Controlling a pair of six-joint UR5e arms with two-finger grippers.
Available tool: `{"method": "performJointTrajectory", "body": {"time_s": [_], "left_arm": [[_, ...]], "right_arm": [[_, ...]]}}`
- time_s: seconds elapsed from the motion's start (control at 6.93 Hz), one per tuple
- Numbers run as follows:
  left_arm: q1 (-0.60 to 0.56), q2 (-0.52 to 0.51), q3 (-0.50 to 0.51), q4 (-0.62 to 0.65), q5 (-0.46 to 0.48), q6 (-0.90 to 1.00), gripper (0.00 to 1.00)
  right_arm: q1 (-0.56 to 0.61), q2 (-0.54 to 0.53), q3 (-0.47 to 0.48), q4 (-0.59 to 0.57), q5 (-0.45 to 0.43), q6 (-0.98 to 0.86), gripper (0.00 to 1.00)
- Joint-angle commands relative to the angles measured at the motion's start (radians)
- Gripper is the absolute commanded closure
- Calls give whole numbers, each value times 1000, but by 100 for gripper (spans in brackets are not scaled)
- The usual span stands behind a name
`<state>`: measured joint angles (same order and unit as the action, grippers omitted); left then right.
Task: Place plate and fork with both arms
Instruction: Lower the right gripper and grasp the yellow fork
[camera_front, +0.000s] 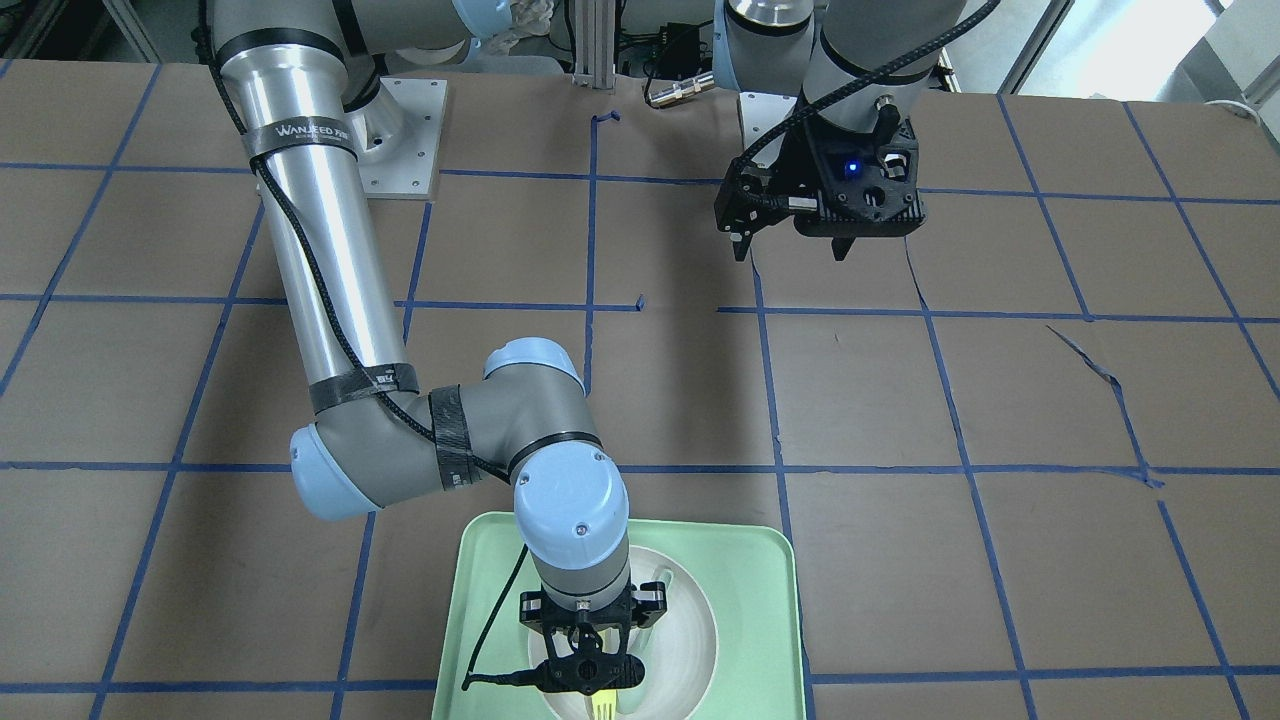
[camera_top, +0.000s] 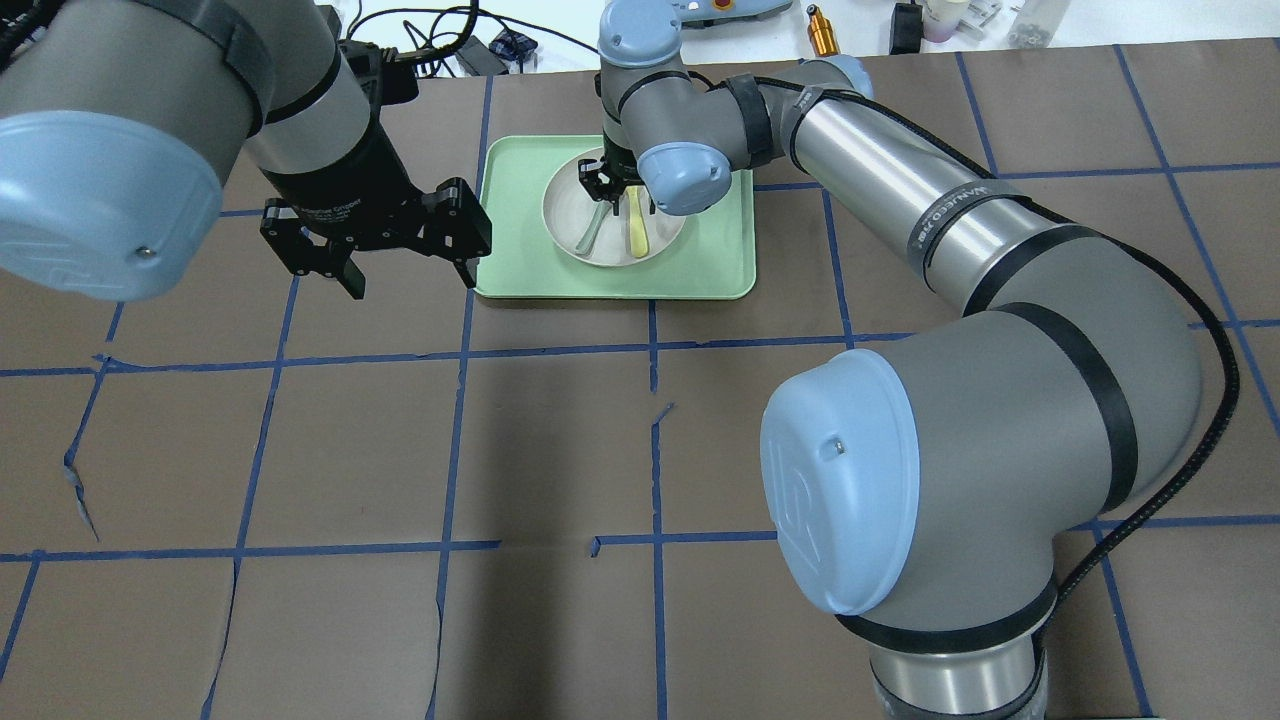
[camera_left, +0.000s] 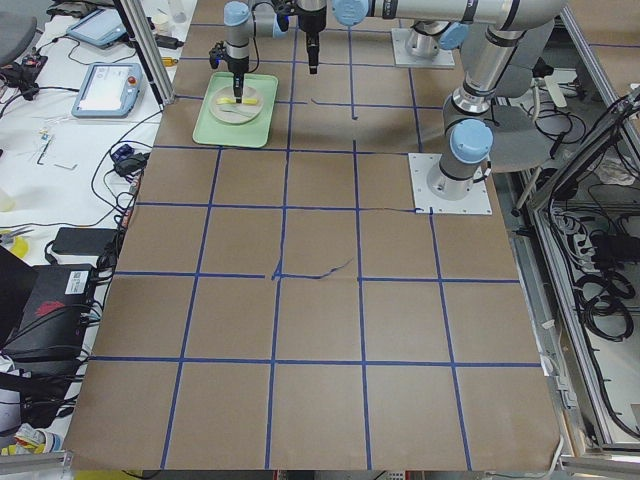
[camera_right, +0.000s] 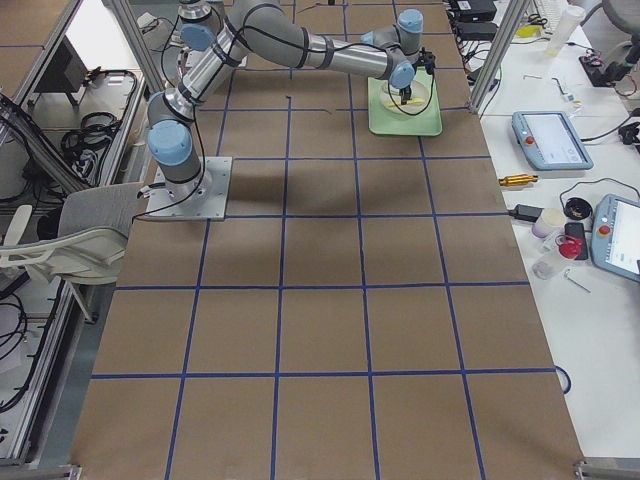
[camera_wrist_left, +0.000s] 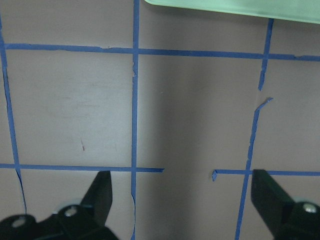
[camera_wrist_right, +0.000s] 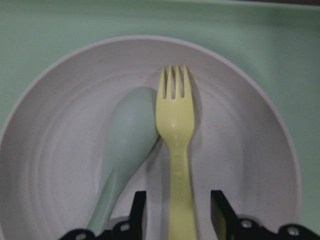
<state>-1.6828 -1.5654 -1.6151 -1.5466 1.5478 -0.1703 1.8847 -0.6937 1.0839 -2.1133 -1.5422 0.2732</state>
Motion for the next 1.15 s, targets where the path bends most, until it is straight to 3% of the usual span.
{"method": "performJointTrajectory", "body": {"time_s": [0.0, 0.14, 0.43, 1.01], "left_arm": [[0, -1, 1, 0, 0, 0, 0], [0, -1, 1, 0, 0, 0, 0], [0, -2, 1, 0, 0, -2, 0], [1, -2, 6, 0, 0, 0, 0]], "right_arm": [[1, 10, 1, -1, -1, -9, 48], [-1, 13, 2, -1, -3, -9, 66], [-1, 16, 2, -1, -3, -9, 81], [-13, -48, 14, 9, -7, -90, 86]]}}
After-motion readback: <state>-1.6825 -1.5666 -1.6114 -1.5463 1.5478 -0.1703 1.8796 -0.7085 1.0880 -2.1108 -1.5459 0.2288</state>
